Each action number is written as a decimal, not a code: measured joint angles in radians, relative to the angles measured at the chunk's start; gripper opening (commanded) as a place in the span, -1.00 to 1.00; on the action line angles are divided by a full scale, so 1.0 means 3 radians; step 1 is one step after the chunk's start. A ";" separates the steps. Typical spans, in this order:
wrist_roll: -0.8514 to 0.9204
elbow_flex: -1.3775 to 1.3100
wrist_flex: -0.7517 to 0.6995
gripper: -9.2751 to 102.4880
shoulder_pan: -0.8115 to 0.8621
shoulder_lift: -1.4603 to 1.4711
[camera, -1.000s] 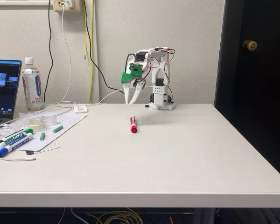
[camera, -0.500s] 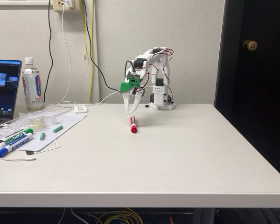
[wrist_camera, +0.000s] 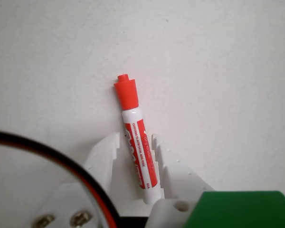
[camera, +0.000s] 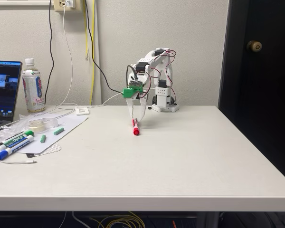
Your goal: Pick up the red marker.
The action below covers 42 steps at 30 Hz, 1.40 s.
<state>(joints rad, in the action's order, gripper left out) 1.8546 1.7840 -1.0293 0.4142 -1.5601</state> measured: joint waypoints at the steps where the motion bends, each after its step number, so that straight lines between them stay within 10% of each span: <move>1: 0.0000 -0.0005 0.0041 -0.47 0.0020 0.0026; 42: -0.0005 0.0092 0.0680 -0.43 0.0184 0.0547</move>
<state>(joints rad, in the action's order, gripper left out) 1.8530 1.8116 -0.8253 0.4694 -1.3959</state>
